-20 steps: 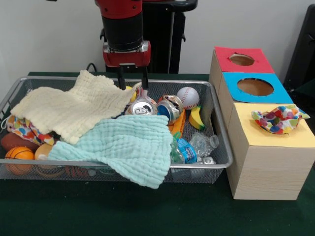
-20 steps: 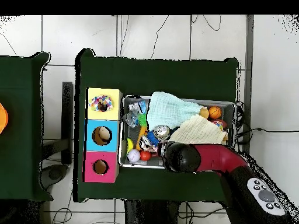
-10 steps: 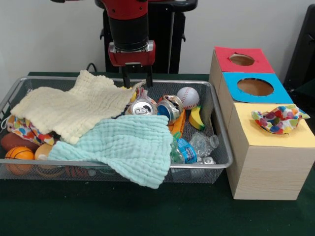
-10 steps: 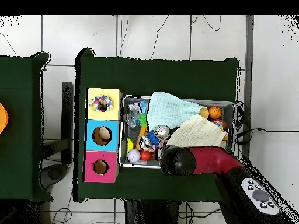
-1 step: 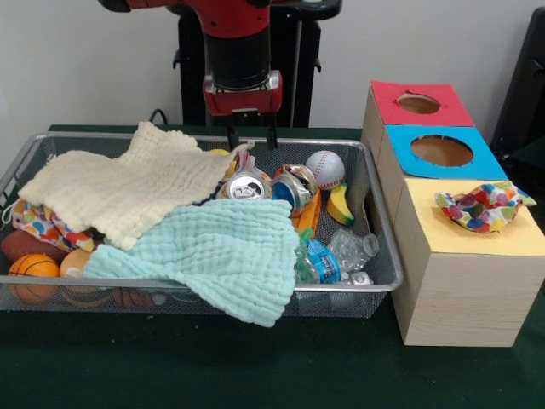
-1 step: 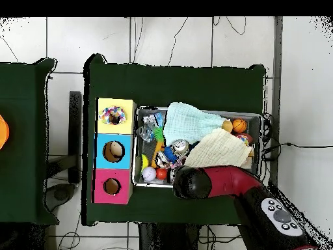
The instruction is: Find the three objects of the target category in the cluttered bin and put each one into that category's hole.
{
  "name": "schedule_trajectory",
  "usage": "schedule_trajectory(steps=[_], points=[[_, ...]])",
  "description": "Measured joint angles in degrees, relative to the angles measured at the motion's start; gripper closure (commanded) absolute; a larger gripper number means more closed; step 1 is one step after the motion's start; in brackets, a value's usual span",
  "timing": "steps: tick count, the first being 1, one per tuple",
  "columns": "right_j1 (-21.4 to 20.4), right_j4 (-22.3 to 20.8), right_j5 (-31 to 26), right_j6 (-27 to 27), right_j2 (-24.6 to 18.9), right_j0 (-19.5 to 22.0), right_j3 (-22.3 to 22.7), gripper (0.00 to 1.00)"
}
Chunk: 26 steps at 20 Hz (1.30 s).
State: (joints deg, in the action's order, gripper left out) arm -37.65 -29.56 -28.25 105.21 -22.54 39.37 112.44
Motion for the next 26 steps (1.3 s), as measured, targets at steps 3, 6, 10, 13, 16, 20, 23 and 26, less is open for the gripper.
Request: schedule_trajectory(steps=[3,6,10,13,16,20,23,26], points=[[0.57,-0.01,0.22,0.00,0.22,0.00,0.00,0.00],[1.81,0.01,0.23,0.00,0.59,0.00,0.00,0.00],[2.76,0.01,0.23,0.00,0.91,0.01,-0.01,0.00],[3.22,0.01,0.23,0.00,0.93,0.12,0.00,0.00],[2.96,-0.01,0.23,0.00,0.93,0.24,0.00,0.00],[1.40,0.02,0.23,0.00,0.93,0.52,0.00,0.00],[-0.11,0.23,0.12,0.00,0.93,0.54,0.00,0.00],[-1.63,0.84,-0.63,0.00,0.93,0.53,0.00,0.00]])
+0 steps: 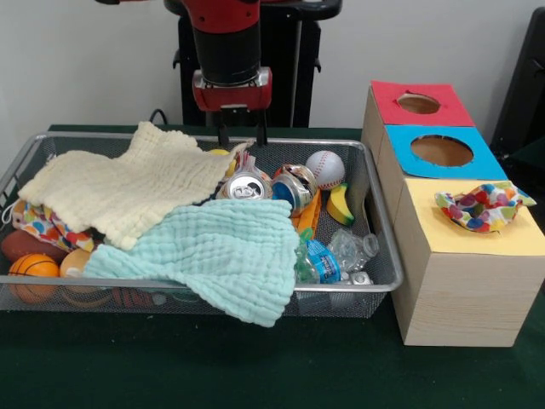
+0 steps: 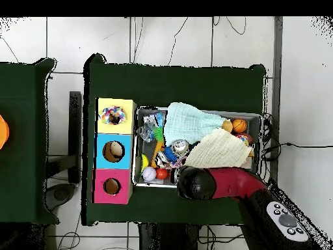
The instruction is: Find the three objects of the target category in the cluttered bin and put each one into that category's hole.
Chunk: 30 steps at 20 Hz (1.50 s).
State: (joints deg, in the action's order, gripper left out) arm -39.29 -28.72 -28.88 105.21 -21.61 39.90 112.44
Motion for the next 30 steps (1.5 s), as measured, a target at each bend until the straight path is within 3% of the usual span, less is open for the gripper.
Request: schedule_trajectory(steps=[18,30], points=[[-3.16,2.70,-3.90,0.00,0.00,-1.64,-0.75,0.00],[1.41,2.59,-3.90,0.00,0.00,-2.58,-4.76,0.00]])
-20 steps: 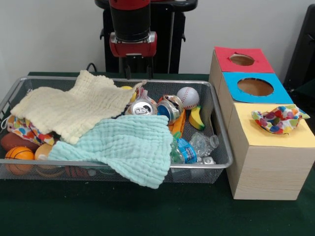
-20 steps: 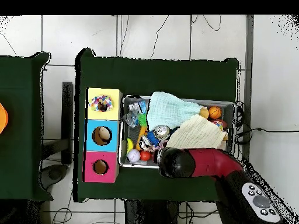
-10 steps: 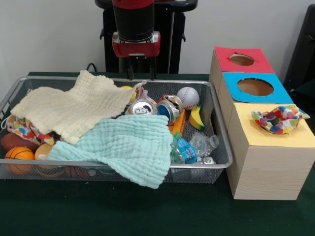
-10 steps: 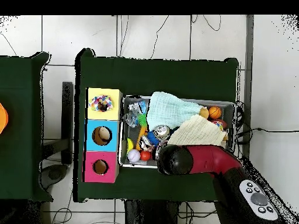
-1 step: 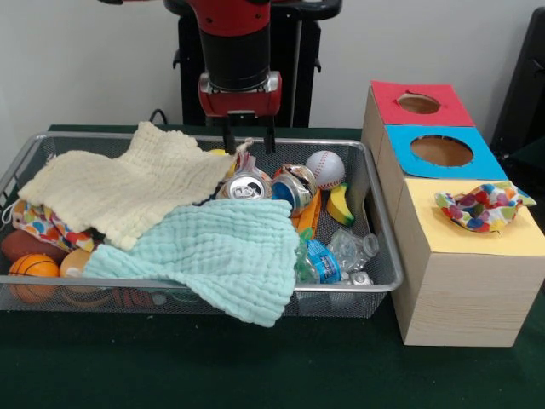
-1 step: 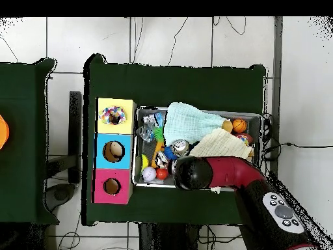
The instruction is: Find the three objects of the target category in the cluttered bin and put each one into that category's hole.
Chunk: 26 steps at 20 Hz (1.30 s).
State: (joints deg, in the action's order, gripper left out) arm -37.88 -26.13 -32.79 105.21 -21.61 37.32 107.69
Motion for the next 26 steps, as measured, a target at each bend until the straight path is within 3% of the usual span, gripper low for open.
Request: schedule_trajectory(steps=[12,26], points=[[4.15,-0.03,0.00,0.00,0.02,0.00,-1.69,0.00],[4.49,-0.04,0.00,0.00,0.15,-0.30,-2.15,0.00]])
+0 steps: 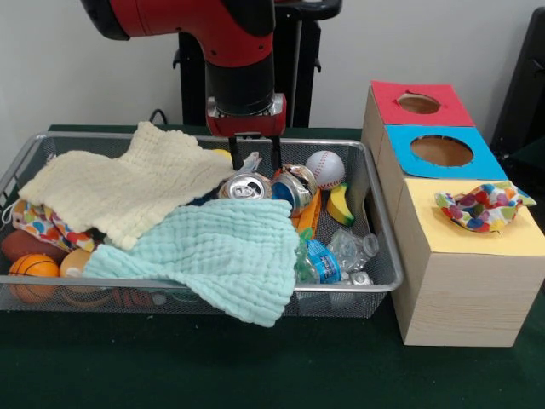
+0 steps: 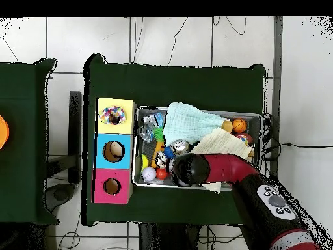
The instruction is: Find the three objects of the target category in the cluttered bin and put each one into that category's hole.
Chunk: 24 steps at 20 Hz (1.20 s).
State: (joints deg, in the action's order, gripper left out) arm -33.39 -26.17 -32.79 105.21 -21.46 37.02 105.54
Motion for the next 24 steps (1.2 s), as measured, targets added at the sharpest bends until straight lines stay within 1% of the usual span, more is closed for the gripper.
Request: schedule_trajectory(steps=[5,17,24], points=[[0.12,0.00,0.00,0.00,0.10,-0.01,-0.04,0.00],[2.92,0.02,0.27,0.00,0.94,-0.01,-0.52,0.00],[3.19,0.02,0.46,0.00,1.13,-0.01,-0.55,0.00]])
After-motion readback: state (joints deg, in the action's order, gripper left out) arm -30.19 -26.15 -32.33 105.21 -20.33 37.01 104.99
